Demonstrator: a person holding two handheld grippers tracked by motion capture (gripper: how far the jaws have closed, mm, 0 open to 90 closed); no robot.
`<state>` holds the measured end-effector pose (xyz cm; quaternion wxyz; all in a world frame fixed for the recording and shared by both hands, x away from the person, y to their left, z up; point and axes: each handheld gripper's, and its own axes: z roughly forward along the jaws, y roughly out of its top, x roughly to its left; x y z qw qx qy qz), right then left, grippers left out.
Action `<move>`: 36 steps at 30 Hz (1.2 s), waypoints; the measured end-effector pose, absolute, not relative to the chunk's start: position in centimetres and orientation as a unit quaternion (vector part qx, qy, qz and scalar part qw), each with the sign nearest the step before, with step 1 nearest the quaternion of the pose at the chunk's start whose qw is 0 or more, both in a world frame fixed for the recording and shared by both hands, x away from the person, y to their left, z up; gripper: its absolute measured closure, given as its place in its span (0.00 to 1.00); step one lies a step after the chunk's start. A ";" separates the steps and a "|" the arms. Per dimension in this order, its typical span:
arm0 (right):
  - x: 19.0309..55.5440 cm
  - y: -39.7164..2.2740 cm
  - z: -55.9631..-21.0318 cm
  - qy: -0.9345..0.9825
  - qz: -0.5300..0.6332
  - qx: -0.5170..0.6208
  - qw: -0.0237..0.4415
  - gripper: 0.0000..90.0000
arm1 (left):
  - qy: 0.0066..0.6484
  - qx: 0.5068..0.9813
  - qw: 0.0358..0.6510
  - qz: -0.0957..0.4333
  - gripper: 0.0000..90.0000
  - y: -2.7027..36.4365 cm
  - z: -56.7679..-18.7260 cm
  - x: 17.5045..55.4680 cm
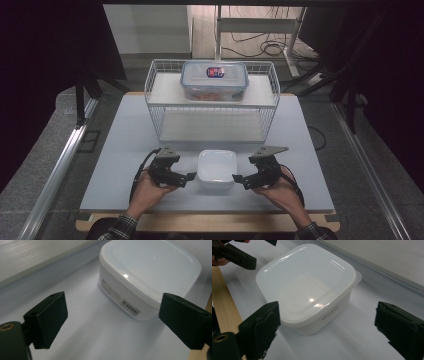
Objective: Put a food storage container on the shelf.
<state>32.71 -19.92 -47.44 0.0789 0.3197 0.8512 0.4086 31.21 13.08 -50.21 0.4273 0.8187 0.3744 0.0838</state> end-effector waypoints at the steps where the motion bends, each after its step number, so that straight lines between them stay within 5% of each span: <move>1: 32.9 -19.9 -47.4 0.850 0.408 0.326 0.076 0.11 | 0.372 0.819 0.430 0.078 0.11 12.9 -50.1 31.4; 13: 35.0 -17.3 -47.8 0.860 0.388 0.322 0.074 0.17 | 0.351 0.835 0.419 0.061 0.13 9.8 -49.5 33.8; 22: 35.7 -17.4 -49.1 0.847 0.402 0.349 -0.009 0.16 | 0.342 0.835 0.431 -0.021 0.10 9.3 -50.5 34.2; 25: 35.0 -17.2 -48.9 0.850 0.395 0.348 -0.004 0.18 | 0.348 0.835 0.426 -0.026 0.11 9.4 -50.4 33.7; 30: 34.0 -18.0 -47.8 0.850 0.390 0.355 0.018 0.46 | 0.376 0.818 0.434 -0.037 0.33 10.6 -50.0 32.8; 36: 33.3 -18.9 -47.2 0.833 0.397 0.386 0.004 0.65 | 0.386 0.806 0.449 -0.020 0.64 11.4 -49.3 31.8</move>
